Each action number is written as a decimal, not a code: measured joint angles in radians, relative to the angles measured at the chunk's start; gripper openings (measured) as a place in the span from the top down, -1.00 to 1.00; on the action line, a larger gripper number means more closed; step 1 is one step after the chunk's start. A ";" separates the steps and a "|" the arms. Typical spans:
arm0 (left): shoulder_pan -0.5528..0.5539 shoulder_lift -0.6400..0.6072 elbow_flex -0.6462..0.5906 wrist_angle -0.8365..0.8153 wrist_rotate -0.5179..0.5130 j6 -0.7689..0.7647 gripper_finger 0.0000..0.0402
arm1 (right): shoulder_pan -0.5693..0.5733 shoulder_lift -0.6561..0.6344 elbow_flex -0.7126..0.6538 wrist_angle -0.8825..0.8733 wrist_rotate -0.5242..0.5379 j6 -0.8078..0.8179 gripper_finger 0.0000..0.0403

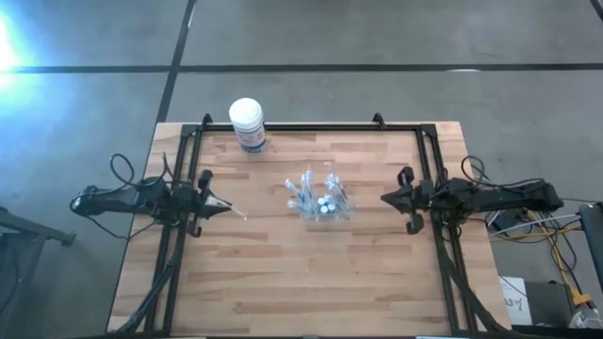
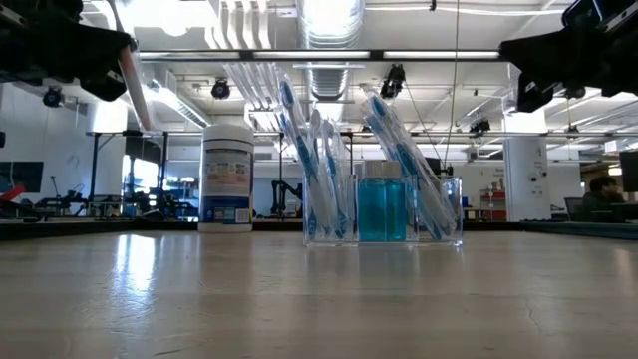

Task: Pick & Place toothbrushing station
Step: Put the orange toothbrush into the transparent organizer

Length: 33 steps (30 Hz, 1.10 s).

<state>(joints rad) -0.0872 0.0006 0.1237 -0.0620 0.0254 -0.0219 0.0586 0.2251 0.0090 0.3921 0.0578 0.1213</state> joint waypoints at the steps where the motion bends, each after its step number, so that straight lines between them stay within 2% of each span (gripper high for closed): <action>1: 0.000 0.000 0.000 0.000 0.000 0.000 0.88 | 0.000 -0.022 0.000 -0.022 0.000 0.003 0.96; 9: 0.000 0.000 -0.001 0.000 0.000 -0.001 0.88 | 0.000 -0.114 0.000 -0.120 0.003 0.015 0.96; 18: 0.000 0.000 -0.002 0.000 0.005 0.009 0.88 | 0.000 -0.106 0.000 -0.128 0.026 0.018 0.96; 23: 0.000 0.000 -0.003 0.000 0.055 0.007 0.88 | 0.000 -0.106 0.000 -0.128 0.025 0.018 0.96; 28: -0.001 0.000 -0.003 0.002 0.056 -0.003 0.87 | 0.000 -0.106 0.000 -0.128 0.025 0.017 0.96; 33: -0.001 0.038 -0.014 0.140 0.079 -0.109 0.87 | 0.000 -0.106 0.000 -0.128 0.026 0.005 0.96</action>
<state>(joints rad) -0.0879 0.0390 0.1097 0.0783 0.1048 -0.1305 0.0586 0.1192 0.0090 0.2646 0.0835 0.1259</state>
